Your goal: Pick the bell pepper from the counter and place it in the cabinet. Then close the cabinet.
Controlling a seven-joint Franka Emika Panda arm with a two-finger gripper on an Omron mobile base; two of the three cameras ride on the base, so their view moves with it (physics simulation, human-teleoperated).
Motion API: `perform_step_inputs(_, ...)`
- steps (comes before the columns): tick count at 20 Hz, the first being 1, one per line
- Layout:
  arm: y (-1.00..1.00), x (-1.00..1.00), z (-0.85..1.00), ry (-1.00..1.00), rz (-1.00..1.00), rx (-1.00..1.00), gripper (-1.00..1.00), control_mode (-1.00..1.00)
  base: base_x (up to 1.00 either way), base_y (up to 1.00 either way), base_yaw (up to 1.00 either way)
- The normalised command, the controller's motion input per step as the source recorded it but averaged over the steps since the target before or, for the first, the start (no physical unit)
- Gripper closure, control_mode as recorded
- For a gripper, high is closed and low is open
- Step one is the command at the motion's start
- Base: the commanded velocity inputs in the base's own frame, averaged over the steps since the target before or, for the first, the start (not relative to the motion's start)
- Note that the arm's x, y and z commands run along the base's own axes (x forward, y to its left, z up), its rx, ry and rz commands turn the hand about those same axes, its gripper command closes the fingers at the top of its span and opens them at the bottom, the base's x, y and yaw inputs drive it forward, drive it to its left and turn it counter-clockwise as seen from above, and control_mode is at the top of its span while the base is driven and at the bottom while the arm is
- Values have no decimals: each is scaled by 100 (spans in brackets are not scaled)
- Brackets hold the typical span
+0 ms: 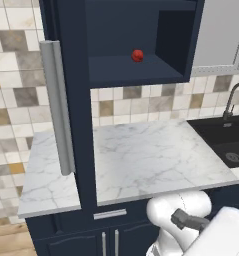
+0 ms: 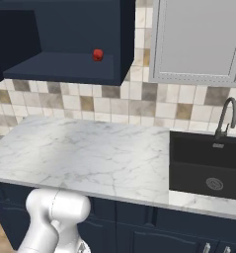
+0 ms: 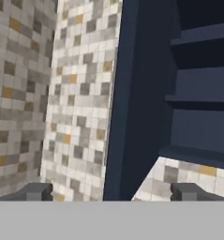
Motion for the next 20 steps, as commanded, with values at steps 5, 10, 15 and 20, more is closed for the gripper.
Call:
perform_step_inputs(5, 88, 31, -7, -5, -18, -13, -100, -100, 0, 0, 0)
perform_step_inputs(10, 98, 43, -31, -1, -26, -17, -100, -100, 0, 0, 0)
perform_step_inputs(15, 65, 92, -31, 5, -50, -13, -100, -100, 0, 0, 0)
perform_step_inputs(20, 54, 86, -29, 17, -57, -17, -100, -100, 0, 0, 0)
